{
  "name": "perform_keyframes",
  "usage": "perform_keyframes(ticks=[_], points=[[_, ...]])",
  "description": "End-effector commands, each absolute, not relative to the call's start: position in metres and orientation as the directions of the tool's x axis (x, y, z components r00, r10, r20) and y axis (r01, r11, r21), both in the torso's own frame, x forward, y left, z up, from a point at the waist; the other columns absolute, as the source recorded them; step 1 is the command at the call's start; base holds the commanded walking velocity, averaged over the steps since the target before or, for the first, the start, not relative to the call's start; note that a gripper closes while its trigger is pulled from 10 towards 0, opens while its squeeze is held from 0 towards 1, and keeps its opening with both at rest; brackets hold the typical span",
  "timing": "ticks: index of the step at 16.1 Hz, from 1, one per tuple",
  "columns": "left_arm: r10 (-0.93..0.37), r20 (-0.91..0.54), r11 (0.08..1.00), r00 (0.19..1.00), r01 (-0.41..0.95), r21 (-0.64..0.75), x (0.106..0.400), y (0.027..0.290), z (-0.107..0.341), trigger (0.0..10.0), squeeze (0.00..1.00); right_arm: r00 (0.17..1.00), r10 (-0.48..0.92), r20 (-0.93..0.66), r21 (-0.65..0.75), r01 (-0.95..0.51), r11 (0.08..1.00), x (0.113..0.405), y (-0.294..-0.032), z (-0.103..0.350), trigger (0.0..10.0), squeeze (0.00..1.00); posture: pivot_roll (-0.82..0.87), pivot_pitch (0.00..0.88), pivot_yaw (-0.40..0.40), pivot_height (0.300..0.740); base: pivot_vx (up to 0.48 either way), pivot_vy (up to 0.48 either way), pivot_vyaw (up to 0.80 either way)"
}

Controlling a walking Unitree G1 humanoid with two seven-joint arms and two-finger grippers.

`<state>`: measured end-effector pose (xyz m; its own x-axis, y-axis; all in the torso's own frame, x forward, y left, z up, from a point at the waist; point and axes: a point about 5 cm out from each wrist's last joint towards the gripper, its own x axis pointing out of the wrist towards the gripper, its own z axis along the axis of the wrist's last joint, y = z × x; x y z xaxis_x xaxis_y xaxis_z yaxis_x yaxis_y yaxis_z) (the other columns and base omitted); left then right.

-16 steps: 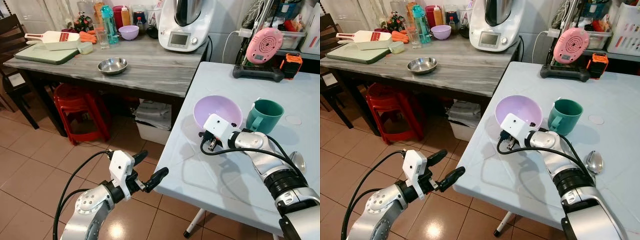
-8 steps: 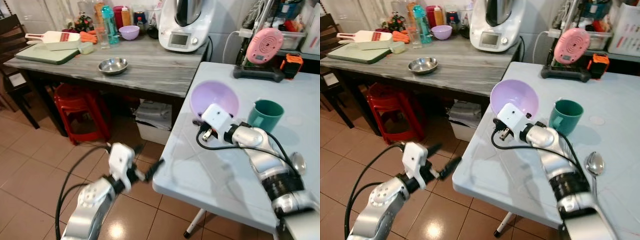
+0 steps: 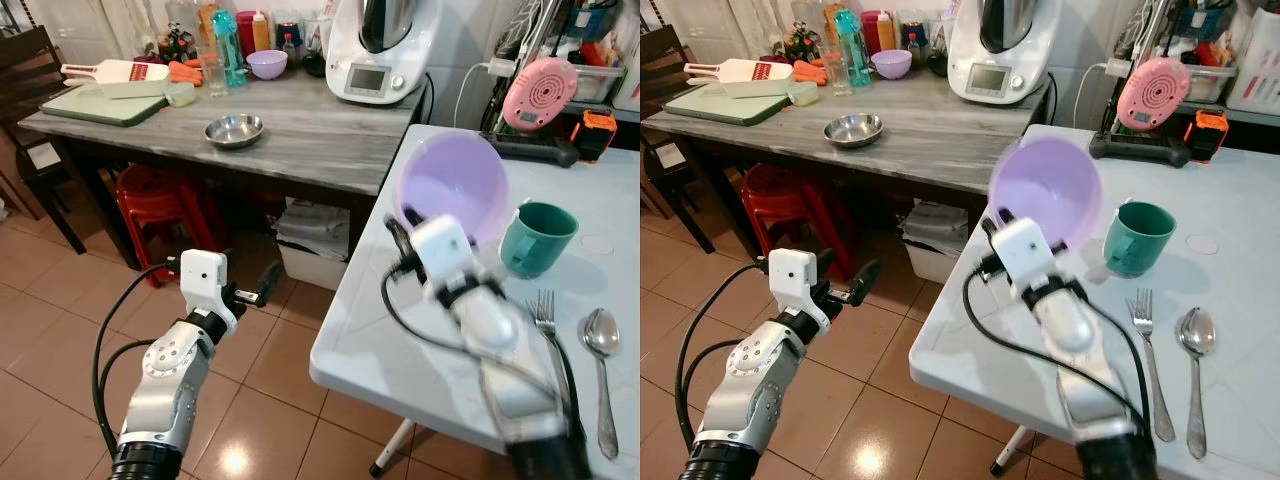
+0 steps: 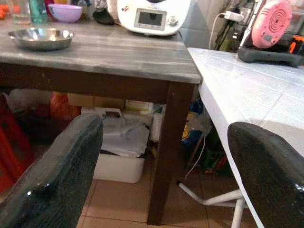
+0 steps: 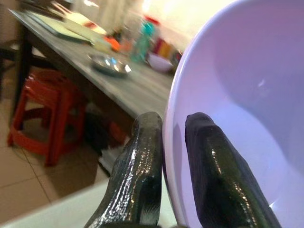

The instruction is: Setting the table

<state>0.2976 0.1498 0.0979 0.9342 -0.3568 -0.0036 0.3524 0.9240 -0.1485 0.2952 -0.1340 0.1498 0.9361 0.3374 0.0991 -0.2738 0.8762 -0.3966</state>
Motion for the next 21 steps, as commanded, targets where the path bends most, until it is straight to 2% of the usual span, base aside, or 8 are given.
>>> perform_keyframes(ticks=[1,4,8,14,21], points=[[-0.367,-0.007,0.920,0.930,0.362,-0.148,0.298,0.148,0.097,10.0,0.00,0.945,0.306,0.116,-0.399,-0.238,0.885,0.292,-0.137,0.154,10.0,0.00,-0.08,0.000,0.069,0.740,0.000,0.000,-0.80],[-0.386,-0.001,0.911,0.923,0.381,-0.158,0.298,0.141,0.095,10.0,0.00,0.959,0.262,0.108,-0.364,-0.207,0.908,0.284,-0.142,0.149,10.0,0.00,-0.08,0.000,0.072,0.740,0.000,0.165,-0.80],[-0.380,0.007,0.912,0.925,0.377,-0.162,0.298,0.142,0.095,10.0,0.00,0.958,0.267,0.100,-0.320,-0.223,0.921,0.271,-0.131,0.142,10.0,0.00,-0.07,0.000,0.055,0.740,0.000,0.283,-0.75],[-0.374,-0.003,0.915,0.927,0.368,-0.166,0.297,0.143,0.090,10.0,0.00,0.954,0.284,0.096,-0.308,-0.243,0.920,0.267,-0.123,0.138,10.0,0.00,-0.06,0.000,0.056,0.740,0.000,0.311,0.00],[-0.381,-0.008,0.913,0.925,0.375,-0.161,0.298,0.142,0.089,10.0,0.00,0.963,0.252,0.093,-0.297,-0.215,0.930,0.268,-0.132,0.135,10.0,0.00,-0.06,0.000,0.062,0.740,0.000,0.313,0.00]])
